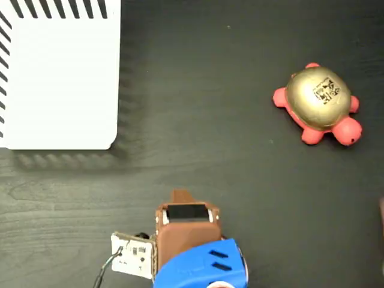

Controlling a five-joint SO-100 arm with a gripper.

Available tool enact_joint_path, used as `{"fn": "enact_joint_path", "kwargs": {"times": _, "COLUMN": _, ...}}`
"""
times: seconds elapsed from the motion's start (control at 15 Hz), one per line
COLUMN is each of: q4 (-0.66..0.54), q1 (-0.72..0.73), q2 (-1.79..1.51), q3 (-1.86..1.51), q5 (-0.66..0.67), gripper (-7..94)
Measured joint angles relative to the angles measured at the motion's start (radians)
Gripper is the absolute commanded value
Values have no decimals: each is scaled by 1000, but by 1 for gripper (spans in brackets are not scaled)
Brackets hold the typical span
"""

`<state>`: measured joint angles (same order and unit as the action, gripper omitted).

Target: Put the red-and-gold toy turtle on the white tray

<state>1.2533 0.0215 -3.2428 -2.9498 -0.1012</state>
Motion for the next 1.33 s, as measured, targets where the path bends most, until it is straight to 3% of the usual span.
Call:
{"fn": "enact_joint_path", "kwargs": {"times": 1.13, "q4": 0, "q1": 2, "q2": 0, "q3": 0, "q5": 0, "gripper": 0}}
{"fn": "enact_joint_path", "kwargs": {"times": 1.33, "q4": -11, "q1": 57, "q2": 20, "q3": 0, "q5": 43, "gripper": 0}}
